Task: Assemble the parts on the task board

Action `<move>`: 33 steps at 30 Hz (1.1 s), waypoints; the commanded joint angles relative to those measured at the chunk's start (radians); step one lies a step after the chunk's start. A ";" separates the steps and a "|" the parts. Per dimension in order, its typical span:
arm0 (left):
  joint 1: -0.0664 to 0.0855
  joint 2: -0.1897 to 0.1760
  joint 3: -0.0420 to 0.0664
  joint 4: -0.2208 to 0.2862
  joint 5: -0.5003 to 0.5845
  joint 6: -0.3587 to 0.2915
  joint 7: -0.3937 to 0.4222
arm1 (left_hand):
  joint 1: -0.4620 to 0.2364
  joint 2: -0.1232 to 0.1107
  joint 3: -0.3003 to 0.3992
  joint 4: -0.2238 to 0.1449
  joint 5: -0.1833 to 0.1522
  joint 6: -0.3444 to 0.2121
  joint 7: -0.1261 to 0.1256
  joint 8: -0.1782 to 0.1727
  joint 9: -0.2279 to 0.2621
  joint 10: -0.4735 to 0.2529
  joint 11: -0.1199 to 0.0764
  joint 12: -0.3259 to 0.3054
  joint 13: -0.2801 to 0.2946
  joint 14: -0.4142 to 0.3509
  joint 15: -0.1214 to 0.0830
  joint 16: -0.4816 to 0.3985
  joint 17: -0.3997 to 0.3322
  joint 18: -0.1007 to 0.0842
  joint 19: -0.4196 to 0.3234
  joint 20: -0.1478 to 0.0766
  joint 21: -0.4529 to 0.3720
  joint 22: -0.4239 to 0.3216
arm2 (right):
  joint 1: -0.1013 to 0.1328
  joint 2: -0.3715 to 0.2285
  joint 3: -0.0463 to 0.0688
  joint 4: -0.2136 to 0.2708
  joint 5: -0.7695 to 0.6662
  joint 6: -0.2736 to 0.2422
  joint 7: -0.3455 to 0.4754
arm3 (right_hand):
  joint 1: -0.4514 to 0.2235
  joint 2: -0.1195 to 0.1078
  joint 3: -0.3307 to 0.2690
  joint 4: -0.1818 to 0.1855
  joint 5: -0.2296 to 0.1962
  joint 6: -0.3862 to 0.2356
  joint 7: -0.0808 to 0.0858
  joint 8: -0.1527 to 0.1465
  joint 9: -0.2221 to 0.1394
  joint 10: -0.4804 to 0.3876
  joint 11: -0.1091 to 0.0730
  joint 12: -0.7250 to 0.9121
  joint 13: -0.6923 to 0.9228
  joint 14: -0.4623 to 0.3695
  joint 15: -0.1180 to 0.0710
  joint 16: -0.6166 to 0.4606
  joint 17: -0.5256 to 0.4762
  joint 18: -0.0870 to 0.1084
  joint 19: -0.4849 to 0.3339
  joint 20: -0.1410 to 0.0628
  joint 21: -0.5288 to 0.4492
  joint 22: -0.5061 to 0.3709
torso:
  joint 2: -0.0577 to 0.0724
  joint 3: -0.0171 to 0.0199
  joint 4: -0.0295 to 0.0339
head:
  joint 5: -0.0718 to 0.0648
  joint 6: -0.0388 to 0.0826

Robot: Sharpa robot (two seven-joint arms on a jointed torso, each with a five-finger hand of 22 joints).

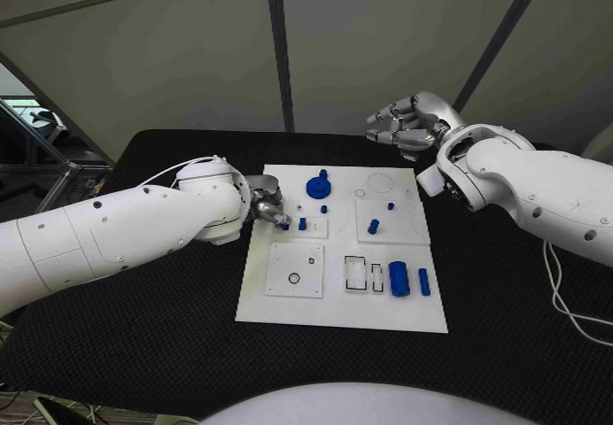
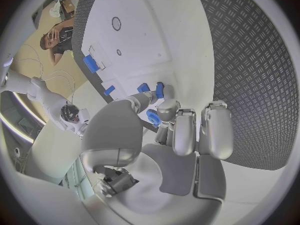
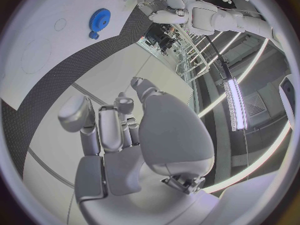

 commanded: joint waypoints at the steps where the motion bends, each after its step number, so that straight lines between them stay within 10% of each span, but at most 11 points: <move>1: -0.006 0.004 -0.005 -0.004 0.025 0.048 0.000 | -0.013 -0.001 0.108 -0.119 0.004 0.007 -0.007 0.008 0.003 0.019 -0.012 0.006 0.002 0.069 -0.008 0.005 0.136 -0.034 0.013 -0.006 0.007 0.117 | 0.002 0.001 0.001 0.000 0.000 0.005 0.004 | -0.010 0.003 0.003 0.001 0.005 -0.002 0.000 0.005 -0.002 -0.006 0.001 0.000 -0.001 0.023 -0.006 -0.004 -0.001 0.014 0.001 -0.007 -0.006 -0.001 | 0.000 -0.0002 0.0002 | 0.000 -0.002; 19: -0.006 0.017 -0.005 -0.030 0.027 0.055 0.000 | -0.059 0.018 0.042 -0.088 0.001 0.026 -0.023 0.021 0.014 0.040 -0.024 0.025 0.023 0.070 -0.017 0.005 0.137 -0.038 0.021 -0.014 0.018 0.129 | 0.002 0.001 0.000 -0.001 0.000 0.004 0.003 | -0.009 0.003 0.006 0.001 0.006 -0.001 0.001 0.007 -0.001 -0.008 0.001 0.000 -0.003 0.024 -0.006 -0.005 -0.001 0.014 0.002 -0.007 -0.008 -0.003 | 0.001 0.0006 -0.0004 | -0.001 -0.007; 33: -0.005 0.021 -0.005 -0.045 0.028 0.047 0.000 | -0.128 0.045 -0.173 -0.002 -0.004 0.056 -0.030 0.006 0.006 0.045 -0.029 0.039 0.039 0.070 -0.021 0.005 0.137 -0.040 0.026 -0.019 0.022 0.138 | 0.002 0.001 0.000 -0.001 0.000 0.002 0.002 | -0.011 0.003 0.006 0.002 0.006 -0.001 0.001 0.007 -0.001 -0.008 0.001 -0.001 -0.003 0.024 -0.006 -0.006 -0.002 0.014 0.001 -0.007 -0.008 -0.004 | 0.000 0.0001 0.0002 | -0.003 -0.009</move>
